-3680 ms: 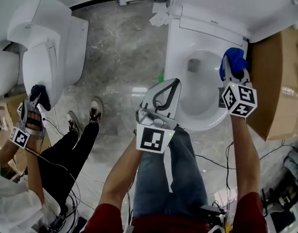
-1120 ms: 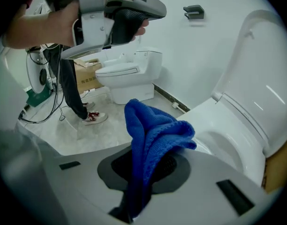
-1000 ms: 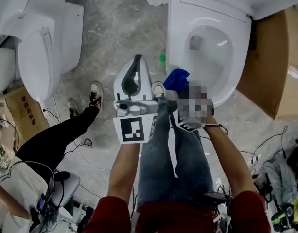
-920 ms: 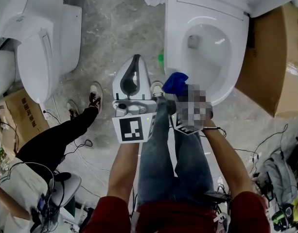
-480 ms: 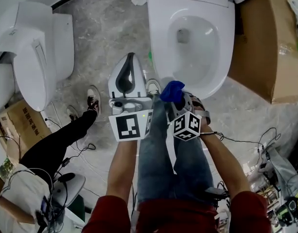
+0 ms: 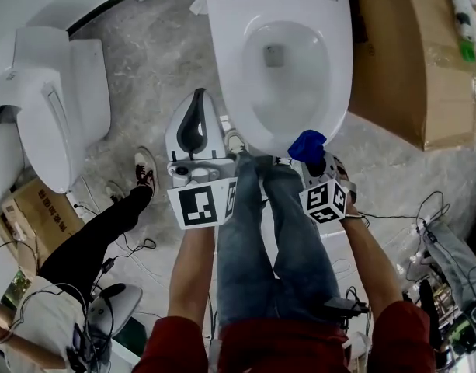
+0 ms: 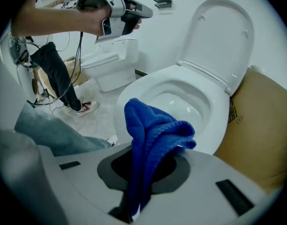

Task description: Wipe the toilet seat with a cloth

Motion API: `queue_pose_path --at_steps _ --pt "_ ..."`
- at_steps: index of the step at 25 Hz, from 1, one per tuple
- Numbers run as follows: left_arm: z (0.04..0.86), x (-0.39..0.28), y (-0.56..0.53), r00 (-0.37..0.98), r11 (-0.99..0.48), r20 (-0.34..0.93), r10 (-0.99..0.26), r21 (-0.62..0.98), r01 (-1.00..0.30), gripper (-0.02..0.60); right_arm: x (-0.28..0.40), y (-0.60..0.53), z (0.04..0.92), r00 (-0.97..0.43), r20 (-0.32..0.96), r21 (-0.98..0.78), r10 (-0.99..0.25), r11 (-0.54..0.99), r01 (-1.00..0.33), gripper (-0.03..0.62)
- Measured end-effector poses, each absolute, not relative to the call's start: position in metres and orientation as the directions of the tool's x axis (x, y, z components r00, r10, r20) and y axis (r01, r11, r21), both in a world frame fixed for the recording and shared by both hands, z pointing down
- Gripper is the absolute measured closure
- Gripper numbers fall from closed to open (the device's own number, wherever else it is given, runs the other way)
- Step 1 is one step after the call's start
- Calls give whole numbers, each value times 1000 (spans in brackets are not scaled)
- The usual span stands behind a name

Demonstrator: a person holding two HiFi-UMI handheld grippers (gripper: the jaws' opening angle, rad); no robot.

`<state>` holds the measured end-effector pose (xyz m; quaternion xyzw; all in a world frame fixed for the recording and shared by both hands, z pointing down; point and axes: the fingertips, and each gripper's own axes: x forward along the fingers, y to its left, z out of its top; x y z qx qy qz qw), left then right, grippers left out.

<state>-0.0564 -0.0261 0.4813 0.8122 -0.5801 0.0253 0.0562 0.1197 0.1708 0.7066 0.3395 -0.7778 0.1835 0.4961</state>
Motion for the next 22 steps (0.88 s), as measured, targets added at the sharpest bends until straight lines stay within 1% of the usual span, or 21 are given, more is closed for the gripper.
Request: queue_pose_path --at_steps 6,13,22 --pt "480 -41 -24 346 -342 97 -933 61 -938 566 167 149 707 -201 891 114 -406 631 -767 539" --pt "484 -36 -26 352 -348 110 -929 56 -936 566 205 83 710 -146 872 166 -468 563 -810 539" --pt "493 -39 -49 343 -334 142 -929 80 -939 566 235 -30 713 -121 847 150 -517 452 -879 538"
